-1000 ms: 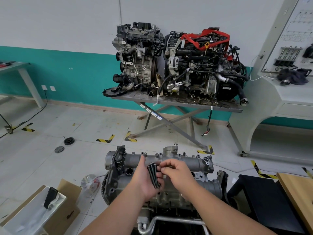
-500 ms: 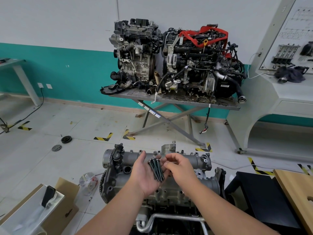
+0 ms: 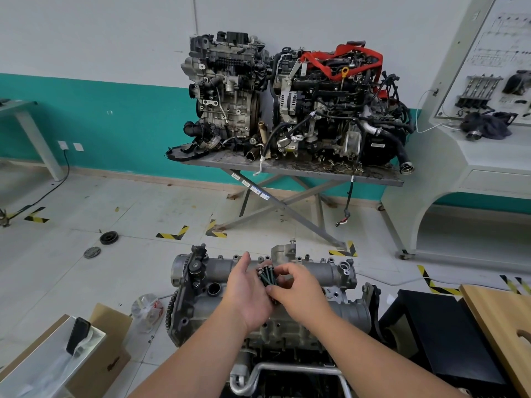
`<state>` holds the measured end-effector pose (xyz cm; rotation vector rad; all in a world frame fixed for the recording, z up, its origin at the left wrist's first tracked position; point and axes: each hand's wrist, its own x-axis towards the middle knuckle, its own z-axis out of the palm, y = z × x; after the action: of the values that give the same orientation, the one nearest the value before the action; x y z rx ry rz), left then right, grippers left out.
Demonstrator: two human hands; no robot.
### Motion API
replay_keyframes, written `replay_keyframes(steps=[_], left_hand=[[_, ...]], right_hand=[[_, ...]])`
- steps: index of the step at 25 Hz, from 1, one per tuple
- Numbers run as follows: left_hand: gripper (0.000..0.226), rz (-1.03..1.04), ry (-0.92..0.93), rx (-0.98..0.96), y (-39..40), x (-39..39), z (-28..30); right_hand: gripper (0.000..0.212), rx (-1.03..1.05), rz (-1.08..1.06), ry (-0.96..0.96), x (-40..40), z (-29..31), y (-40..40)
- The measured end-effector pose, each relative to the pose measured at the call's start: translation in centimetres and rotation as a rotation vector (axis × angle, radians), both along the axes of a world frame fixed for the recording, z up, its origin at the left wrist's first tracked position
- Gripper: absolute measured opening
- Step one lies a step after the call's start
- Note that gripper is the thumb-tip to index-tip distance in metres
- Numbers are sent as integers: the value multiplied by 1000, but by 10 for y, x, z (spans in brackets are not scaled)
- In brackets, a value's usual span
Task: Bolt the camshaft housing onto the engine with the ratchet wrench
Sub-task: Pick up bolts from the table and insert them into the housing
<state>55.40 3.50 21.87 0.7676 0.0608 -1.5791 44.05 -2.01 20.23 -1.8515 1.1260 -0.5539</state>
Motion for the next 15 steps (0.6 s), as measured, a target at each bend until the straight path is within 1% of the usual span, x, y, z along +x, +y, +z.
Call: replay_keyframes(steps=[2, 4, 10, 11, 13, 15], left_hand=[[68, -10, -2, 4, 1, 0, -1], [73, -5, 16, 13, 2, 2, -2], [75, 31, 34, 40, 0, 1, -5], [73, 31, 33, 47, -1, 1, -6], [66, 20, -2, 75, -5, 1, -6], [54, -9, -90, 106, -9, -3, -6]], right_hand=[[27, -21, -53, -8, 1, -3, -3], [16, -3, -105, -37, 1, -7, -7], [19, -2, -182, -23, 1, -7, -10], [19, -38, -176, 6, 1, -6, -9], [21, -148, -141, 126, 2, -5, -5], [25, -209, -82, 256, 7, -2, 0]])
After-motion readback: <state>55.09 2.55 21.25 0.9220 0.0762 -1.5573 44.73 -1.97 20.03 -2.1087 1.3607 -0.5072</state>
